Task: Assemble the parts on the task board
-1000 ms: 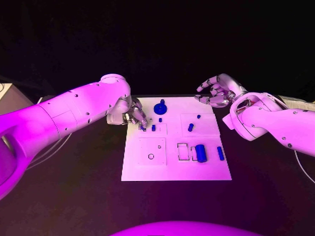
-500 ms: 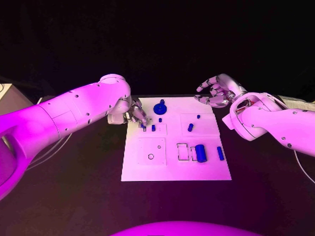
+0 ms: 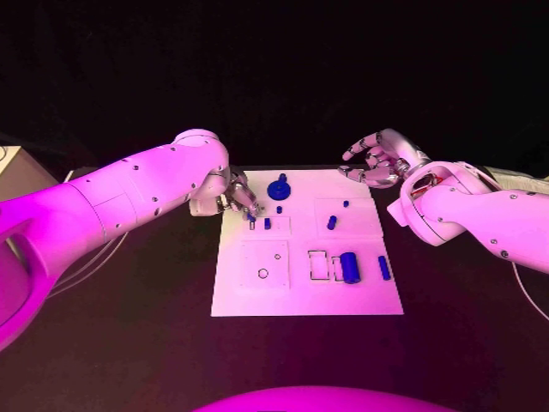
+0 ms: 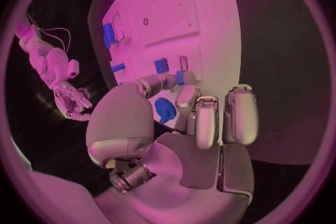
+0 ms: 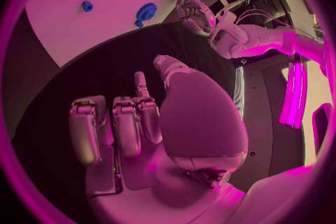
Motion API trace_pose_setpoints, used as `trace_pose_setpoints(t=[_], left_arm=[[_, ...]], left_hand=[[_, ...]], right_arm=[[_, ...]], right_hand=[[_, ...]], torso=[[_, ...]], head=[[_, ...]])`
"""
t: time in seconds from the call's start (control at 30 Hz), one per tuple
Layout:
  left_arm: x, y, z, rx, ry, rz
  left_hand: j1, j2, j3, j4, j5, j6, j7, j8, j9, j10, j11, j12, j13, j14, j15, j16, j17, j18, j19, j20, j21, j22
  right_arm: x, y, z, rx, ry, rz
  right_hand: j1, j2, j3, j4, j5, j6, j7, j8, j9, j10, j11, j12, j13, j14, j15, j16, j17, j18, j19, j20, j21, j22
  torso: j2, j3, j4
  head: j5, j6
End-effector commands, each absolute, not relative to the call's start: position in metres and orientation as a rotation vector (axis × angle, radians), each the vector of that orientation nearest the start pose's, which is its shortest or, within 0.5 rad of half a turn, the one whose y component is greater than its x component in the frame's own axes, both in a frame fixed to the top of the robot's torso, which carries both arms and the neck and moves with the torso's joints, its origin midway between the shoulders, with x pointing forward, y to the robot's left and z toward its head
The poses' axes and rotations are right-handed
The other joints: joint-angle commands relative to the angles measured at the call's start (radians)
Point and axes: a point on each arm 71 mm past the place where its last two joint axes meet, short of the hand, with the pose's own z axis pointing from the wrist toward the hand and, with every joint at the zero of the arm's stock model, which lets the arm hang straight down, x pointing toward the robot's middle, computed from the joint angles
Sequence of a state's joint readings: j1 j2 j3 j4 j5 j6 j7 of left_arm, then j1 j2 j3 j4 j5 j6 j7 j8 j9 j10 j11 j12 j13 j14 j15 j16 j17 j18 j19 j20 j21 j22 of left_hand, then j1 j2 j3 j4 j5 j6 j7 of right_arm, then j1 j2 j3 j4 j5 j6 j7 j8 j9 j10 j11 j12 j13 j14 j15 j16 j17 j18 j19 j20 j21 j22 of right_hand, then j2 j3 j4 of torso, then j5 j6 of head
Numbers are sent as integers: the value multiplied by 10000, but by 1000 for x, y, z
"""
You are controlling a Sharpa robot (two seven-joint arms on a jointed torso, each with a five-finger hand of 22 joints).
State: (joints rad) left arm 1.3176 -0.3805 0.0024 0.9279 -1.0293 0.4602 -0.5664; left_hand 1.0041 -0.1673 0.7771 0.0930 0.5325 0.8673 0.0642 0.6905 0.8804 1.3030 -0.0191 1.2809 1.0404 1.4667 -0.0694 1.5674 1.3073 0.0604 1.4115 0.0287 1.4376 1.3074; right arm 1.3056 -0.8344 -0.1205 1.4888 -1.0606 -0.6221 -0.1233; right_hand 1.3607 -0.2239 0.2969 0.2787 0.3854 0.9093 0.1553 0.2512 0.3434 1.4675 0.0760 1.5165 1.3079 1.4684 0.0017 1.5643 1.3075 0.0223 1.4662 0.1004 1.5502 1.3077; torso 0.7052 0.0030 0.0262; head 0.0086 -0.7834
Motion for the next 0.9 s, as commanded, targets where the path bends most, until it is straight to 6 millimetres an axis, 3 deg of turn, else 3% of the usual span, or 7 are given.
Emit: trace_pose_setpoints(t=[0.03, 0.4, 0.9], left_arm=[[576, 143, -194, -1302, 24643, -2837], [575, 144, -195, -1359, 24738, -3014], [564, 163, -194, -1089, 26033, -3538]], left_hand=[[192, 117, 2048, -2083, 46, 137, -68, -7, 5, 81, 4, 44, -13, 1041, -48, 34, 2635, 6, 59, -10, 40, 416], [205, 118, 2037, -2079, 49, 141, -66, -21, 9, 78, 6, 41, -18, 1041, -46, 34, 2635, 6, 60, -9, 41, 418], [285, 82, 2009, -2108, 65, 183, -74, -68, 18, 98, -1, 57, 16, 1041, -44, 34, 2635, -6, 87, -4, 65, 461]], right_arm=[[506, -223, -153, 3072, 14869, 7056], [506, -223, -153, 3067, 14878, 7062], [506, -225, -153, 3084, 14864, 7021]], right_hand=[[-48, -55, 41, 2, 22, -69, -17, 50, 13, 536, -58, 32, 2225, 1006, -73, 33, 2564, -149, 942, -57, -50, 2404], [-48, -55, 41, 2, 22, -69, -17, 50, 13, 536, -58, 32, 2225, 1006, -73, 33, 2564, -149, 942, -57, -50, 2404], [-48, -55, 41, 2, 22, -69, -17, 50, 13, 536, -58, 32, 2225, 1006, -73, 33, 2564, -149, 942, -57, -50, 2404]], torso=[[2, 3, -2], [-10, 6, 1], [-18, 1, 22]], head=[[-1, -13], [2, -13], [-4, 2]])
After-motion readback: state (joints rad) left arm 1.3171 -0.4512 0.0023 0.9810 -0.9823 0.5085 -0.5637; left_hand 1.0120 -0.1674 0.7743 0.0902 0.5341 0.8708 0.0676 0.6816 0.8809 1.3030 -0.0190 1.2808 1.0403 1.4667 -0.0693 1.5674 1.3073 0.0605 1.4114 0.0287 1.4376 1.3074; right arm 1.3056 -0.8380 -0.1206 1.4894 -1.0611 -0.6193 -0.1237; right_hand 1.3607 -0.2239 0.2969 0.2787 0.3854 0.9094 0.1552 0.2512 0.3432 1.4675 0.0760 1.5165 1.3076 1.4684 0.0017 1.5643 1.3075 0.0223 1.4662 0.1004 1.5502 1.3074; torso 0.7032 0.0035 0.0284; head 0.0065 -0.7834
